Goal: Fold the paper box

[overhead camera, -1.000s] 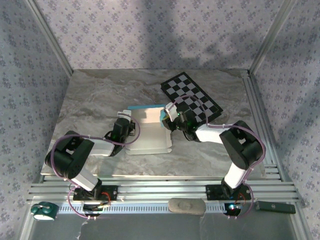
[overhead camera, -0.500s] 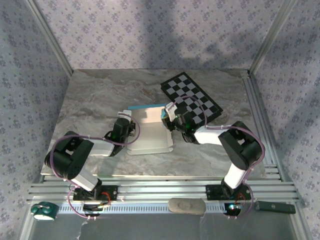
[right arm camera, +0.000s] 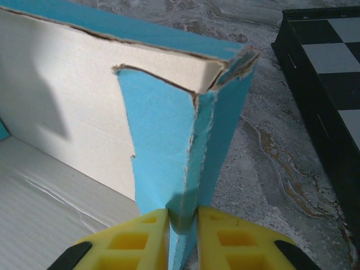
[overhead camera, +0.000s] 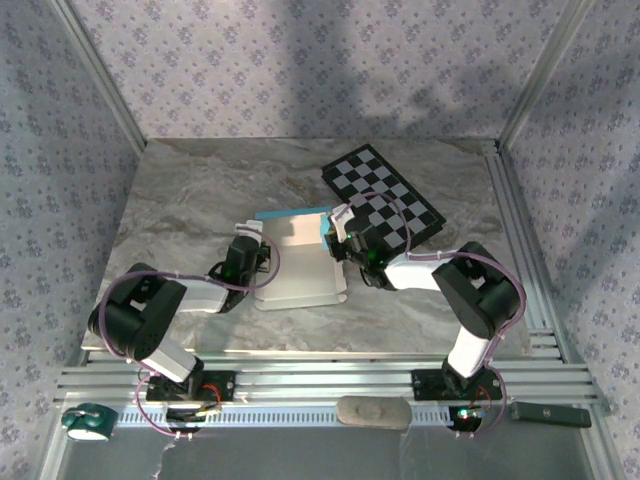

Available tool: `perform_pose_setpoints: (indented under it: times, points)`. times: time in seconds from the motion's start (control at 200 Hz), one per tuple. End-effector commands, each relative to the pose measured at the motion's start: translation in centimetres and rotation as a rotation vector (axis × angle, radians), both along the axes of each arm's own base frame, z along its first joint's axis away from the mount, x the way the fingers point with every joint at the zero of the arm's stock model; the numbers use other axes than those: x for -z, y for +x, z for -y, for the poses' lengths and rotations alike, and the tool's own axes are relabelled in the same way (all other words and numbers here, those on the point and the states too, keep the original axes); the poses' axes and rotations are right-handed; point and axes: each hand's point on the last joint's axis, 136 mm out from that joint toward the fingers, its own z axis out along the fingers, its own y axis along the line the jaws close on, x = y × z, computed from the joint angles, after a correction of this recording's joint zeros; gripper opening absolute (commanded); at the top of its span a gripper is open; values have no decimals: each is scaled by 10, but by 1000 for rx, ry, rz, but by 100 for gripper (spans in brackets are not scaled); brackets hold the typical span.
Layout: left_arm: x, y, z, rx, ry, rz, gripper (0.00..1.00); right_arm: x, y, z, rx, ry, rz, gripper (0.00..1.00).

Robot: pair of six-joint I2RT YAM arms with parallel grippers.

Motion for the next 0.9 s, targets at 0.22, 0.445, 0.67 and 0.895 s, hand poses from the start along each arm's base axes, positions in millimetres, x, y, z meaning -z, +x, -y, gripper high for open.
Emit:
perform_pose_setpoints:
  times: [0.22,0.445,0.67,0.895]
  points:
    - [-8,-2,6,28,-16,15,0,-18,12,-8,49,39,58,33]
    - [-8,-2,7,35,-15,13,0,-17,17,-9,69,39,61,34]
    - [-8,-2,6,33,-13,14,0,-22,22,-8,106,28,97,32]
    - [-7,-1,7,31,-17,9,0,-23,23,-13,102,46,100,17]
